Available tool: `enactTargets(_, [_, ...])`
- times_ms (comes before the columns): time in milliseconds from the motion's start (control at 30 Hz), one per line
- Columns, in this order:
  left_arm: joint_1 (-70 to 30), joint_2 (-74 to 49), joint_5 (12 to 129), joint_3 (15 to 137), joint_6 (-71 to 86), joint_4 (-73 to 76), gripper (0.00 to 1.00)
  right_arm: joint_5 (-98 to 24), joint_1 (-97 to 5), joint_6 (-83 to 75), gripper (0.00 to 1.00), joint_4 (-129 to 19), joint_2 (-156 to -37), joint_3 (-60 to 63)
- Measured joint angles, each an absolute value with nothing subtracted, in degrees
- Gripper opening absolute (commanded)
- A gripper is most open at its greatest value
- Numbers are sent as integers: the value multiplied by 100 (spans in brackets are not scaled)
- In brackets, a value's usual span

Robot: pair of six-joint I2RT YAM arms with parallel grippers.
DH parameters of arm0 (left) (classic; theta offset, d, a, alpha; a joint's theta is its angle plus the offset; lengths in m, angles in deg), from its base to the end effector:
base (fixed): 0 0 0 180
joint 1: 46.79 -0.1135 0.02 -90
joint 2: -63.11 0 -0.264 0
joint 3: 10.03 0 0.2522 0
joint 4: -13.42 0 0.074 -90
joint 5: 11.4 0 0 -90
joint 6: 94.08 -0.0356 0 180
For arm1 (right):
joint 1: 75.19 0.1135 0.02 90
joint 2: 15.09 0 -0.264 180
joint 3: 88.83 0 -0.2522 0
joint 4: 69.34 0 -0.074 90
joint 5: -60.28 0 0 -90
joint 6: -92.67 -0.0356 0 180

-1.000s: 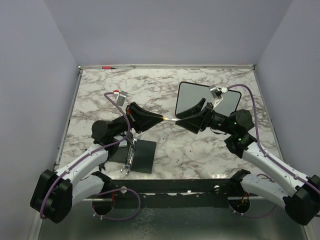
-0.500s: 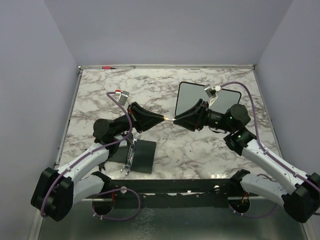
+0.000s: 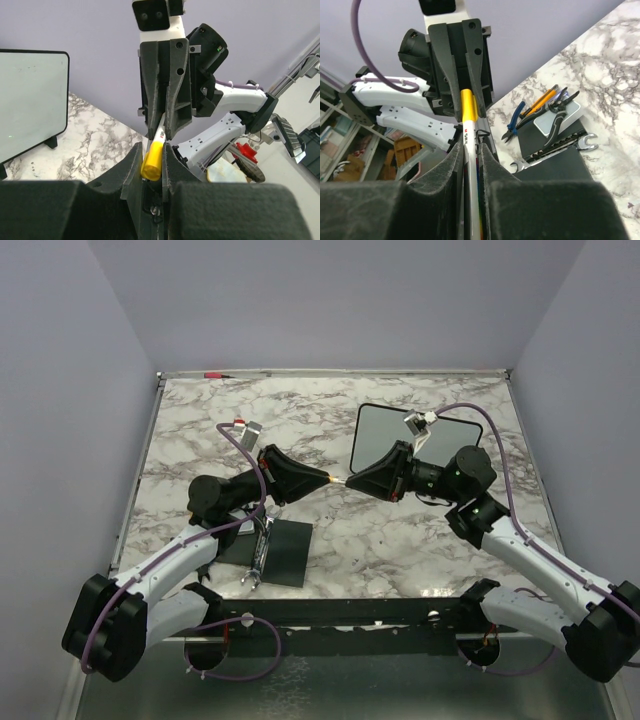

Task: Write a sentence on the whiteboard
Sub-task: Open the whiteboard marker at the center of the board.

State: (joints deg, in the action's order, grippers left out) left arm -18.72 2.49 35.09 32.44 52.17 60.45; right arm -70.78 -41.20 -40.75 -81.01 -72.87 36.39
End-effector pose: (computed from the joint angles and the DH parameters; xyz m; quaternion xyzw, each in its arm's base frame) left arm 0.1804 -0.1240 0.3132 0.1946 0.5357 -0.6765 0.4664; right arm 0.1783 0.1484 0.3388 -0.2150 0.6301 0.6225 0.4114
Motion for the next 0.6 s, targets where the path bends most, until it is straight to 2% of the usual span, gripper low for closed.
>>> enactTargets(67, [-1872, 249, 3489, 3244, 5223, 6039, 0, -7118, -4124, -4084, 1, -8132, -7284, 3639])
enactTargets(600, [-1948, 308, 3330, 3255, 5370, 6010, 0, -7000, -4078, -4150, 0, -8165, -7112, 3762])
